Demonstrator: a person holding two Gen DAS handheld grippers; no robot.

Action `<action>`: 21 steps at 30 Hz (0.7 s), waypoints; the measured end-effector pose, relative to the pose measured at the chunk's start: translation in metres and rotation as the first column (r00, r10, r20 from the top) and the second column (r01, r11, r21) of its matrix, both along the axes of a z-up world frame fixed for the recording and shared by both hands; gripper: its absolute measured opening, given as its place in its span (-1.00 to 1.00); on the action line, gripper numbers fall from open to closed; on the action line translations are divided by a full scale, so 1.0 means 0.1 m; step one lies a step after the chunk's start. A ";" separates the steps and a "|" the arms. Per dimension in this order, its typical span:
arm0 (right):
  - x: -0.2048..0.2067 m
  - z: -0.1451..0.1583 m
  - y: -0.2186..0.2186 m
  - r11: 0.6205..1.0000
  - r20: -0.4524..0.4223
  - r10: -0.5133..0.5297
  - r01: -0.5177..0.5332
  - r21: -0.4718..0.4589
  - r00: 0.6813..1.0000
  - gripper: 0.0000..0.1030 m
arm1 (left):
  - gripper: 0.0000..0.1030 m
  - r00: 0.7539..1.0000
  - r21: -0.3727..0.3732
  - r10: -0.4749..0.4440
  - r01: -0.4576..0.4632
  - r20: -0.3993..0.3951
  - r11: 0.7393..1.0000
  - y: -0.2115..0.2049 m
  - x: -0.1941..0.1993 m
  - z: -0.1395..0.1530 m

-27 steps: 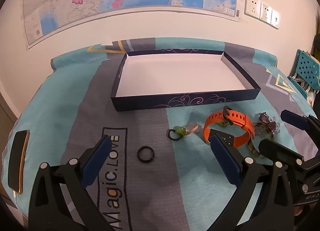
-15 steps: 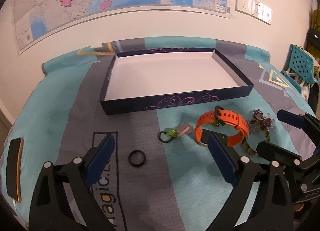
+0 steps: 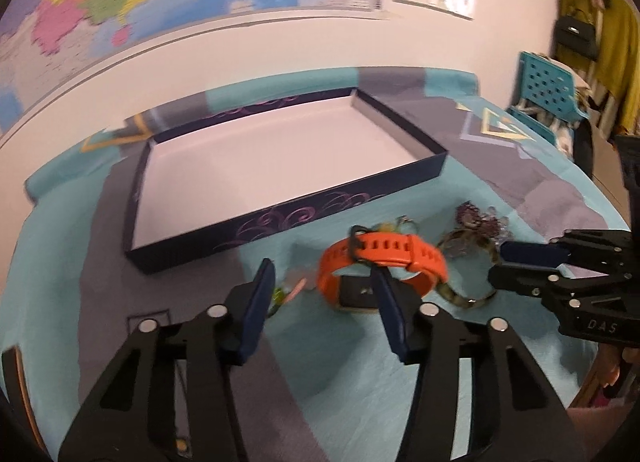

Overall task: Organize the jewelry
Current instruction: 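Grasp the orange watch with the left tool while the right tool grasps the tortoiseshell bangle, then carry both items into the navy box and open both tools to release them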

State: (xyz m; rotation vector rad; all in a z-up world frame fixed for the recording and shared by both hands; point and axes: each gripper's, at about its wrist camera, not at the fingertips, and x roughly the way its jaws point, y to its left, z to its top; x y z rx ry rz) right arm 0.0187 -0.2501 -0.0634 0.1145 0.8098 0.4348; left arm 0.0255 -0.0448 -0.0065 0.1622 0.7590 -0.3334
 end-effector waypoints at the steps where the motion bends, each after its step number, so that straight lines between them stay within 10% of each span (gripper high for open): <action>1: 0.01 -0.01 -0.01 1.000 -0.014 -0.003 0.003 0.007 1.000 -0.44 | -0.07 1.000 0.001 -0.017 0.017 -0.003 1.000 -0.01 0.03 -0.01; 9: 0.10 -0.04 -0.04 1.000 -0.014 0.012 -0.012 0.025 1.000 -0.78 | -0.78 0.997 -0.050 -0.059 0.056 -0.058 0.997 0.01 0.14 -0.07; 18: 0.03 -0.01 -0.04 0.995 -0.006 0.098 -0.098 0.002 0.995 -0.88 | -0.79 0.983 -0.061 -0.130 0.123 -0.126 0.991 0.10 -0.17 -0.07; 21: 0.01 -0.02 0.01 0.992 -0.009 0.122 -0.122 -0.043 0.993 -0.64 | -0.77 0.977 -0.054 -0.152 0.146 -0.150 0.988 0.11 -0.27 -0.09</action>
